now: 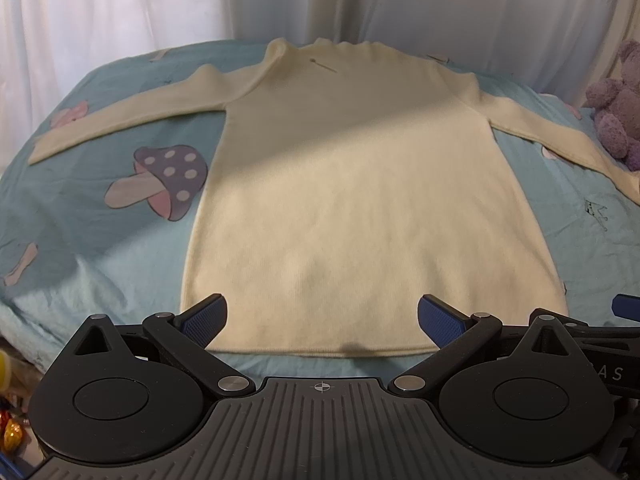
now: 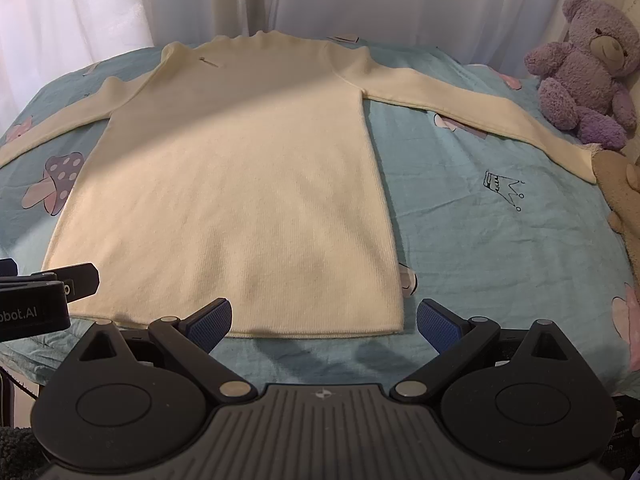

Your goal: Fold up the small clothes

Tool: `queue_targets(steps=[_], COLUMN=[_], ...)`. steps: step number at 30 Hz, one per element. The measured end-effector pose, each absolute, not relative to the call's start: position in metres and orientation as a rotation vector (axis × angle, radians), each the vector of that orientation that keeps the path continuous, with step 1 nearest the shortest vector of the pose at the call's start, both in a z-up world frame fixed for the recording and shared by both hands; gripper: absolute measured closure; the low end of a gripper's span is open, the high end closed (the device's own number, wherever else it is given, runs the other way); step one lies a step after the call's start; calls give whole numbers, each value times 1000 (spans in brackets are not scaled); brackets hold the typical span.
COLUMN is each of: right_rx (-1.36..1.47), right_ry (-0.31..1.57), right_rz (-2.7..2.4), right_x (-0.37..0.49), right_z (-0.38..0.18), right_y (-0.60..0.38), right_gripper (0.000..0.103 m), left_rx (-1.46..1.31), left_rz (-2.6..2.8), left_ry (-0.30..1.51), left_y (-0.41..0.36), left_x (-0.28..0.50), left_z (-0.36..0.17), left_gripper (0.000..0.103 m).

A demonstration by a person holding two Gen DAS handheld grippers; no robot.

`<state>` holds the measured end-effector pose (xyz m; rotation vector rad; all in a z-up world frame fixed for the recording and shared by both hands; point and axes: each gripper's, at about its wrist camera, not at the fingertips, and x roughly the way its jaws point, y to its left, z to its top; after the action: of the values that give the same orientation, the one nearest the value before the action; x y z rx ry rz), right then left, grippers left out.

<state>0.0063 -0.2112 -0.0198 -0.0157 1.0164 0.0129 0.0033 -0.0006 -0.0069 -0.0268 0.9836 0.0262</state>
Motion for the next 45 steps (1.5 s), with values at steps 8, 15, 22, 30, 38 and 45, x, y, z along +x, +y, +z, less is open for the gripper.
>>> queue_targets(steps=[8,15,22,30,38,45], right_rx=[-15,-15,-15,-14,-19,-23], right_ry=[1017,1015,1019,1017,1014,1011], right_rz=[17,11,13,13,12,16], right_x=[7,7,7,7,7,6], right_z=[-20,-19,-19,-20,-19,-16], right_y=[-211,-211,-210,-212,-211,-209], right_gripper=[4,4,4,4,4,4], left_rx=[-26,-27,-28,-29,-39,-37], left_rz=[31,30,31,32,35,37], left_ry=[984,986,987,993,1007,1006], left_y=[0,1,1,1,3,3], left_x=[3,3,3,5,7,7], left_z=[-8,-8,-7,-8,-9,-8], left_gripper=[0,0,0,0,0,0])
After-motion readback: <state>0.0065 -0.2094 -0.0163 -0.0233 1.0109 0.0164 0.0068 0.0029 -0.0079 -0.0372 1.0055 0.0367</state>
